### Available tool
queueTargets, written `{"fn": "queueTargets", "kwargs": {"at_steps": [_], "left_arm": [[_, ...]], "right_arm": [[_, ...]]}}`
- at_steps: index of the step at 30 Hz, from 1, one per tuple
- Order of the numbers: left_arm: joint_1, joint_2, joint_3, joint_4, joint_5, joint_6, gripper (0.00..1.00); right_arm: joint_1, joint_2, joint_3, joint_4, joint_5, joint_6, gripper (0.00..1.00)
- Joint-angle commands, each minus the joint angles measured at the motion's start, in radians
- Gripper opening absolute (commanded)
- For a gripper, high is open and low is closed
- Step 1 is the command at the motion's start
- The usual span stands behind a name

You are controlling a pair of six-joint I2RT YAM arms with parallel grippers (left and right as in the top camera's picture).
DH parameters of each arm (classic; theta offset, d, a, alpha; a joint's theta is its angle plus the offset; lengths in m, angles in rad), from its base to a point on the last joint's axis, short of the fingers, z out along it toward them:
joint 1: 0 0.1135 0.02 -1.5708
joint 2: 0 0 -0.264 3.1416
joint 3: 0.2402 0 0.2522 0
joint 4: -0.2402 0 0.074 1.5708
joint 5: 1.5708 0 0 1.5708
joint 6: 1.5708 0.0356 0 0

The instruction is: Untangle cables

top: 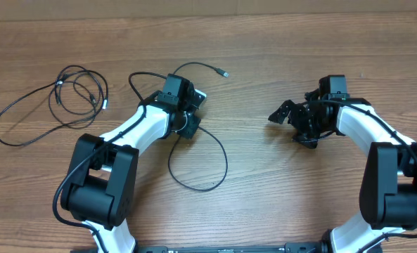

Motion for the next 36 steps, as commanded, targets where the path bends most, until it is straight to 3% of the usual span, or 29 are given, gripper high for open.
{"fn": "queueTargets", "kwargs": {"at_steps": [1,10,12,14,16,17,21,24,36], "left_arm": [[0.004,0.003,-0.017,0.016,0.008,0.003,0.4],[0.004,0.003,-0.029,0.03,0.008,-0.038,0.34],[0.004,0.003,-0.035,0.03,0.008,-0.046,0.42],[0.004,0.003,-0.037,0.029,0.006,-0.046,0.43],[0.005,0.003,-0.037,0.021,0.01,-0.046,0.18],[0.005,0.003,-0.037,0.007,0.014,-0.046,0.13],[0.004,0.003,-0.037,-0.053,0.011,-0.045,0.13],[0.005,0.003,-0.037,-0.069,0.009,-0.045,0.04],[0.005,-0.011,0.13,-0.027,-0.079,-0.045,0.04]], "right_arm": [[-0.005,0.04,-0.026,0.0,0.111,-0.012,1.0],[-0.005,0.04,-0.026,0.0,0.111,-0.012,1.0],[-0.005,0.04,-0.026,0.0,0.111,-0.012,1.0],[-0.005,0.04,-0.026,0.0,0.111,-0.012,1.0],[-0.005,0.04,-0.026,0.0,0.111,-0.012,1.0],[-0.005,0.04,-0.026,0.0,0.111,-0.012,1.0],[-0.005,0.04,-0.026,0.0,0.111,-0.012,1.0],[-0.005,0.04,-0.026,0.0,0.111,-0.012,1.0],[-0.005,0.04,-0.026,0.0,0.111,-0.012,1.0]]}}
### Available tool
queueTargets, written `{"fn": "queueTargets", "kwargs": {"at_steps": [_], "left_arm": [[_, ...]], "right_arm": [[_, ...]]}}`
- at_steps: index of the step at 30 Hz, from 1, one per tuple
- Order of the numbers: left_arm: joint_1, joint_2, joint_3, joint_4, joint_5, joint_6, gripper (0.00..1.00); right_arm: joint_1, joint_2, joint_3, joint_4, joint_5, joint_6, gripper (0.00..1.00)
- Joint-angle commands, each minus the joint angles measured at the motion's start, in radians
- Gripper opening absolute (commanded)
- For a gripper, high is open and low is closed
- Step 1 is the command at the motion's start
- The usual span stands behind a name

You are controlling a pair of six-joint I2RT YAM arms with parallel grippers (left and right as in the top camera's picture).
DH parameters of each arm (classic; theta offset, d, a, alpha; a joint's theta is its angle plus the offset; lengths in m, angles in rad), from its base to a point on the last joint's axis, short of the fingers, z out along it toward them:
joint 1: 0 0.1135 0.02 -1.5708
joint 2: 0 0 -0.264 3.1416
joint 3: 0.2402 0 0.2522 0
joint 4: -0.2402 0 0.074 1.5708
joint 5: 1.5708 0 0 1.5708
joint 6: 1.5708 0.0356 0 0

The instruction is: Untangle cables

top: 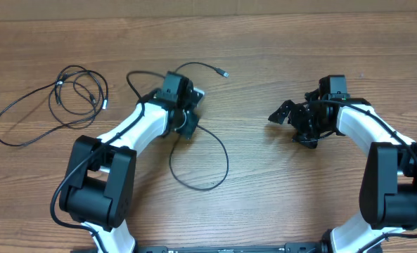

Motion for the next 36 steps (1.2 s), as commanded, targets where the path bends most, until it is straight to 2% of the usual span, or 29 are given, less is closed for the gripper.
{"fn": "queueTargets", "kwargs": {"at_steps": [1,16,30,33,34,35,36], "left_arm": [[0.0,0.0,0.085,0.043,-0.054,-0.011,0.04],[0.0,0.026,0.09,0.494,-0.151,0.004,0.05],[0.012,0.289,0.09,0.814,-0.184,0.005,0.1],[0.019,0.301,0.09,0.845,-0.188,0.003,0.24],[0.021,0.301,0.09,0.856,-0.189,0.004,0.48],[0.023,0.301,0.091,0.87,-0.192,0.004,0.67],[0.026,0.301,0.092,0.895,-0.201,0.005,0.91]], "right_arm": [[-0.005,0.04,-0.026,0.0,0.111,-0.012,1.0],[-0.005,0.04,-0.026,0.0,0.111,-0.012,1.0],[-0.005,0.04,-0.026,0.0,0.111,-0.012,1.0],[-0.005,0.04,-0.026,0.0,0.111,-0.012,1.0],[-0.005,0.04,-0.026,0.0,0.111,-0.012,1.0],[-0.005,0.04,-0.026,0.0,0.111,-0.012,1.0],[-0.005,0.04,-0.026,0.0,0.111,-0.012,1.0]]}}
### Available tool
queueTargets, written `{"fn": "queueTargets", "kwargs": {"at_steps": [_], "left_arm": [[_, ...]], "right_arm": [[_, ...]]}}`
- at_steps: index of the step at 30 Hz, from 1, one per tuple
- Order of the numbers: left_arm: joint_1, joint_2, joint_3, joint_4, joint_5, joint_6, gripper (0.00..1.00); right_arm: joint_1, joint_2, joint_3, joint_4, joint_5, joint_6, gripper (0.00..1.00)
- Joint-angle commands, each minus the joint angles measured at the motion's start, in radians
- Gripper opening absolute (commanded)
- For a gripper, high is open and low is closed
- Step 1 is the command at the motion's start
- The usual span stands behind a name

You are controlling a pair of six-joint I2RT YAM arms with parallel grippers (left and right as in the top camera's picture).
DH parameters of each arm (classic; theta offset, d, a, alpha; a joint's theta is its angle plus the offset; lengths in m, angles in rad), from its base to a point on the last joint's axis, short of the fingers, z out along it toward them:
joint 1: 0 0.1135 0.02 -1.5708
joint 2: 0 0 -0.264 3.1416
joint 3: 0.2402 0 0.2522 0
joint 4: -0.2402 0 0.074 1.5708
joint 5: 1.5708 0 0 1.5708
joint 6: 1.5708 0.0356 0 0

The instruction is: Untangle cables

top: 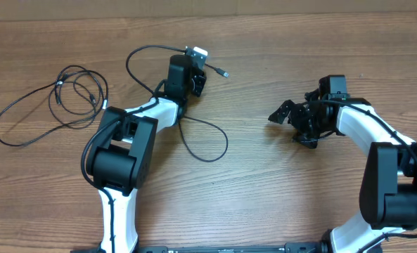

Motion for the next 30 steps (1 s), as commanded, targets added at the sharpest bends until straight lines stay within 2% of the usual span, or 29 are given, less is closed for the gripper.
{"fn": "queueTargets", "kwargs": {"at_steps": [1,4,12,16,18,20,21,22,30], "left_arm": [[0.014,0.009,0.008,0.042,-0.031,0.001,0.97],[0.021,0.009,0.01,0.013,-0.032,0.0,1.0],[0.039,0.009,0.013,-0.219,-0.028,-0.084,1.0],[0.04,0.009,0.013,-0.337,-0.027,-0.086,0.98],[0.04,0.009,0.013,-0.394,-0.013,-0.086,0.89],[0.039,0.009,0.013,-0.449,0.018,-0.086,0.69],[0.04,0.009,0.013,-0.477,0.035,-0.086,0.63],[0.04,0.009,0.013,-0.506,0.05,-0.086,0.62],[0.04,0.009,0.013,-0.651,0.048,-0.085,0.72]], "right_arm": [[-0.005,0.04,-0.027,0.0,0.111,-0.013,1.0],[-0.005,0.04,-0.027,0.0,0.111,-0.013,1.0],[-0.005,0.04,-0.027,0.0,0.111,-0.013,1.0],[-0.005,0.04,-0.027,0.0,0.111,-0.013,1.0],[-0.005,0.04,-0.027,0.0,0.111,-0.013,1.0],[-0.005,0.04,-0.027,0.0,0.111,-0.013,1.0],[-0.005,0.04,-0.027,0.0,0.111,-0.013,1.0],[-0.005,0.04,-0.027,0.0,0.111,-0.013,1.0],[-0.005,0.04,-0.027,0.0,0.111,-0.013,1.0]]}}
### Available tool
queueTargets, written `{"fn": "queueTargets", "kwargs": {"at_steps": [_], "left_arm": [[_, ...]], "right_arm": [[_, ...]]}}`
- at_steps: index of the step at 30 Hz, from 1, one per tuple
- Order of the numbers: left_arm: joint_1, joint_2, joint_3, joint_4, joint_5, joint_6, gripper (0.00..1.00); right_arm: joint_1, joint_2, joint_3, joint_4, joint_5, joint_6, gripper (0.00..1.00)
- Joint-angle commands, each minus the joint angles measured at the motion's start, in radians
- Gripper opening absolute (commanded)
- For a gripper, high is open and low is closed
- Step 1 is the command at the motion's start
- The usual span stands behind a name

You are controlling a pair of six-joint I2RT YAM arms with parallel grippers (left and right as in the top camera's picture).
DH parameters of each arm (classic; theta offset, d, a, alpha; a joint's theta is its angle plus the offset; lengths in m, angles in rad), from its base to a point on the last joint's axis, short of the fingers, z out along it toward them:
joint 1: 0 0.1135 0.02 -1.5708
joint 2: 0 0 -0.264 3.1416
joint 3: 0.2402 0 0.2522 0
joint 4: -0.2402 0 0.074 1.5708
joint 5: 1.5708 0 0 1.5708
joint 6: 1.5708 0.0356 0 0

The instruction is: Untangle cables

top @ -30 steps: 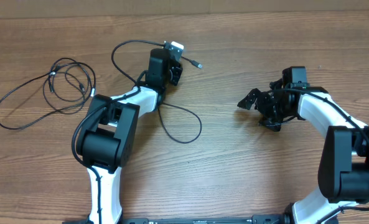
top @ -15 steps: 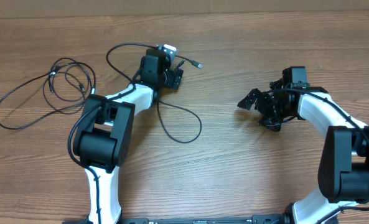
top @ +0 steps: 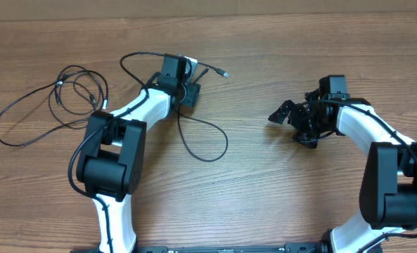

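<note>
A thin black cable runs from a small loop at the upper left, under my left gripper, into a wide loop on the table. Its plug end lies just right of the gripper. The left gripper looks shut on this cable near the top of the wide loop, though the wrist hides the fingers. A second black cable lies coiled on its own at the far left, apart from the first. My right gripper rests at the right with its fingers spread and nothing between them.
The wooden table carries only the two cables and the arms. The left arm's base stands at the front left, the right arm's base at the front right.
My left gripper has come back slightly towards the near left from its far position. The small upper loop shifted left with it. The wide loop and the right arm are unchanged.
My left gripper sat on the cable at mid-table, with the wide loop lying nearer the front. It stayed there a moment, then stood farther back with the cable drawn along. Now it is slightly nearer again. The coiled cable at the left and the right arm never moved.
</note>
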Motion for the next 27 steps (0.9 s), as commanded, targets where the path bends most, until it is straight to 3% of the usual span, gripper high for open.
{"fn": "queueTargets", "kwargs": {"at_steps": [1,7,12,18,22,27], "left_arm": [[0.003,0.072,-0.058,-0.072,-0.032,0.021,0.77],[0.018,0.072,-0.019,-0.068,-0.118,0.02,0.77],[0.056,0.074,-0.019,-0.132,-0.059,-0.039,0.75],[0.082,0.076,-0.026,-0.184,-0.01,-0.058,0.8],[0.082,0.076,-0.026,-0.204,-0.01,-0.059,0.75],[0.081,0.073,0.002,-0.209,-0.014,-0.054,0.86]], "right_arm": [[-0.005,0.04,-0.027,0.0,0.111,-0.012,1.0],[-0.005,0.04,-0.027,0.0,0.111,-0.012,1.0],[-0.005,0.04,-0.027,0.0,0.111,-0.012,1.0],[-0.005,0.04,-0.027,0.0,0.111,-0.012,1.0],[-0.005,0.04,-0.027,0.0,0.111,-0.012,1.0],[-0.005,0.04,-0.027,0.0,0.111,-0.012,1.0]]}}
